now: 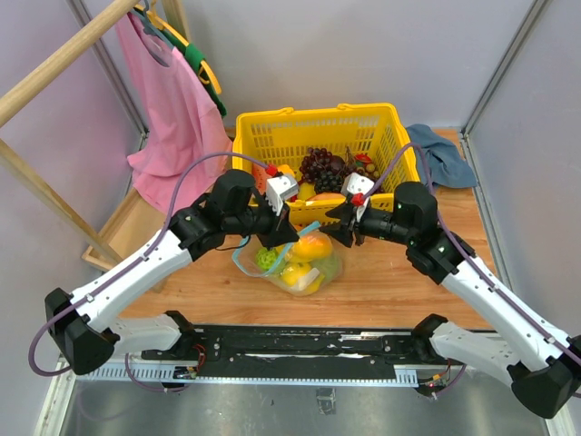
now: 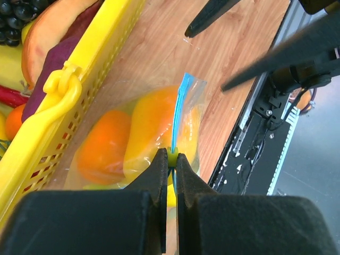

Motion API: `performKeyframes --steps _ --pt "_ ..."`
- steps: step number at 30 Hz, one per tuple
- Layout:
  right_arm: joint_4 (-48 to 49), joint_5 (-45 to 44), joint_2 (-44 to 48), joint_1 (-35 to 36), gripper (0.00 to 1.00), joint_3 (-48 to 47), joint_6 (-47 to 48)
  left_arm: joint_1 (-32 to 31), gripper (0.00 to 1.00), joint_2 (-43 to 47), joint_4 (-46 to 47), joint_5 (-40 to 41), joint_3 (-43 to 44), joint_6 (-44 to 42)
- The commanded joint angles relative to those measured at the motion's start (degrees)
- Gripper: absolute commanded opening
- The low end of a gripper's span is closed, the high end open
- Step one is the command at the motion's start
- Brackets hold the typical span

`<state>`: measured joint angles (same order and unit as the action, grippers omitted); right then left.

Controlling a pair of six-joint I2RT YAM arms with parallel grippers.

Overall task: Place the food in the zip-top bag and seal the zipper
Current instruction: Zip the zipper food storage bag at the center of the board.

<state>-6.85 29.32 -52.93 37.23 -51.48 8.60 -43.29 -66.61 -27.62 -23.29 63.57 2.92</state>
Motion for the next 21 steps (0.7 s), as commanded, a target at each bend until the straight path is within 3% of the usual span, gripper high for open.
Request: performKeyframes --steps 1,5,11,16,19,21 --pt "-5.3 12.7 -2.2 -0.3 0.48 -4.8 7.3 -0.7 0.0 -0.1 0.1 -1.8 2.0 -1.5" --pt "-6.6 16.4 -5.4 -0.3 0.57 -6.4 9.1 -1.5 0.0 -0.2 1.1 -2.6 2.6 -2.2" --pt "-11.0 18.6 -11.0 -0.4 0.52 -9.8 12.2 -3.2 0.0 -1.4 1.0 -3.1 4.6 -3.2" --pt "-12.8 19.3 -12.2 -0.4 0.31 -10.0 13.4 -3.5 0.0 -1.7 1.3 -3.1 4.9 -3.4" --pt "-12.2 18.5 -12.0 -0.3 0.04 -9.3 12.6 -3.6 0.0 -1.6 0.7 -2.6 4.7 -3.4" --pt "-10.7 16.8 -11.4 -0.3 0.01 -8.6 11.0 -3.6 0.0 -1.4 0.0 -1.2 4.4 -3.0"
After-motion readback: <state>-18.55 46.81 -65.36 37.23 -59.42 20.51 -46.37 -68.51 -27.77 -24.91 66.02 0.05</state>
